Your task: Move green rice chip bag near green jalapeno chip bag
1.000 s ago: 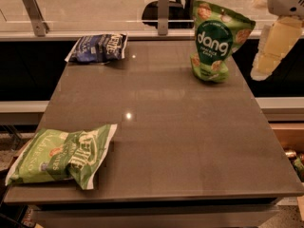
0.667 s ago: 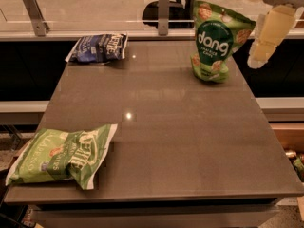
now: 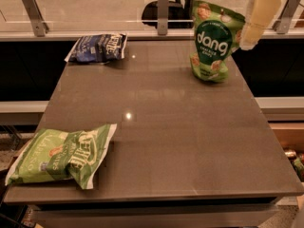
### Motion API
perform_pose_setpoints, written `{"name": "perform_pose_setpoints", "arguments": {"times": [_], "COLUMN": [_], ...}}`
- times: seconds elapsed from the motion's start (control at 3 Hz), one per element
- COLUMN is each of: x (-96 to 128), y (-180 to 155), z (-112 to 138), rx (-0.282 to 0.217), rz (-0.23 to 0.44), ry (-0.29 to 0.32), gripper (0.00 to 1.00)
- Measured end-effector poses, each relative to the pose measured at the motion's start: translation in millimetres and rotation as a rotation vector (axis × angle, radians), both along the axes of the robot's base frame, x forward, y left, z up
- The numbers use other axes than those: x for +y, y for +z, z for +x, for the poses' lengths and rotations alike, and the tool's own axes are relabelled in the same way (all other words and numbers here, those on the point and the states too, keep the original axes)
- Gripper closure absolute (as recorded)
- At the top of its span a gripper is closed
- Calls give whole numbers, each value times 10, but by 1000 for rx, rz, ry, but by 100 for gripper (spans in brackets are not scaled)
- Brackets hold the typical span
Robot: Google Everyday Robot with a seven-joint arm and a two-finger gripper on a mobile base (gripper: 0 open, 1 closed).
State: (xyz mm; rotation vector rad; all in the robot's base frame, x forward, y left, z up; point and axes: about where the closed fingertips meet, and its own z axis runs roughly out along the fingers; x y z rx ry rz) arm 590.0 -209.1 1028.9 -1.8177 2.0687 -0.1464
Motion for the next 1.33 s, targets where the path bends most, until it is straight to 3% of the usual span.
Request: {"name": "perform_pose_setpoints", "arguments": {"times": [0.67, 1.33], "x": [86, 57], "y": [-171, -463], "z": [393, 596], "rx": [10, 57], "rz": [-67, -147], "ry": [-32, -80], "gripper": [0, 0]}}
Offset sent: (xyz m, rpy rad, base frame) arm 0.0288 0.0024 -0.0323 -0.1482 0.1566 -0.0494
